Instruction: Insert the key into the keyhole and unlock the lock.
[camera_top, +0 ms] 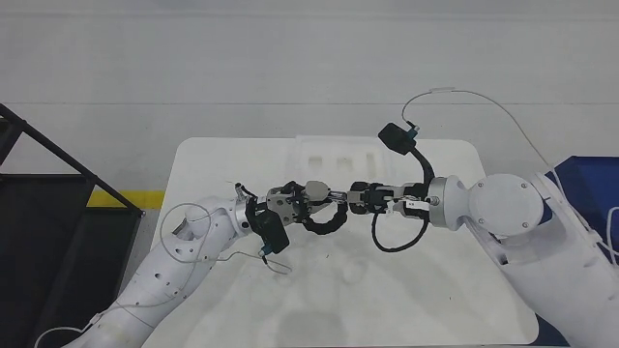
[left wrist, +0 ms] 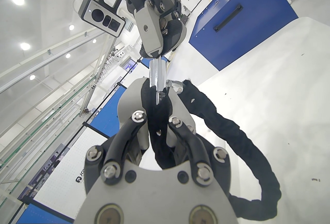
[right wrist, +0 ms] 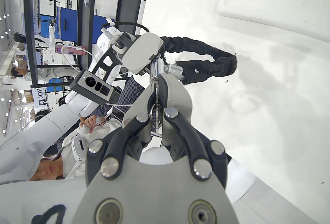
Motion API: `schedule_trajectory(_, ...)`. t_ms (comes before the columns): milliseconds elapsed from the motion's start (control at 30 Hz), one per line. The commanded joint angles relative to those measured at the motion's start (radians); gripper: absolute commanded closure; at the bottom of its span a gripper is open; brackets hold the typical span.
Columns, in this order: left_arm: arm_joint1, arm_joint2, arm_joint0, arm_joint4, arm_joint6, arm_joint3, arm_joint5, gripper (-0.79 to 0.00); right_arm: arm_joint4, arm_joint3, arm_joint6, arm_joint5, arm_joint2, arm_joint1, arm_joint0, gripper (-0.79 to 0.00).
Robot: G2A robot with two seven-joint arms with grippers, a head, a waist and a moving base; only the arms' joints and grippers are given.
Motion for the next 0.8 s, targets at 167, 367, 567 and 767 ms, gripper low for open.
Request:
schedule_trajectory(167, -0.001, 0.000, 0.000, 0.005, 0.009, -0.004, -0.006, 0.000, 0.008, 0.008, 0.006, -0.008, -0.003, 0.000, 0.004, 0.000)
schedule_trajectory(367, -0.003, -0.001, -0.001, -0.009, -0.002, 0.002, -0.012, 0.000, 0.015, 0.010, -0.001, -0.009, -0.005, -0.001, 0.010, -0.277)
schedule_trajectory(567, -0.008, 0.002, -0.002, -0.046, -0.006, 0.017, -0.027, 0.000, 0.021, 0.004, -0.022, -0.013, 0.012, 0.001, 0.006, -0.785)
schedule_trajectory(767, -0.013, 0.004, -0.007, -0.102, -0.003, 0.037, -0.062, 0.000, -0.003, -0.015, -0.045, -0.078, 0.035, 0.005, 0.005, -0.785)
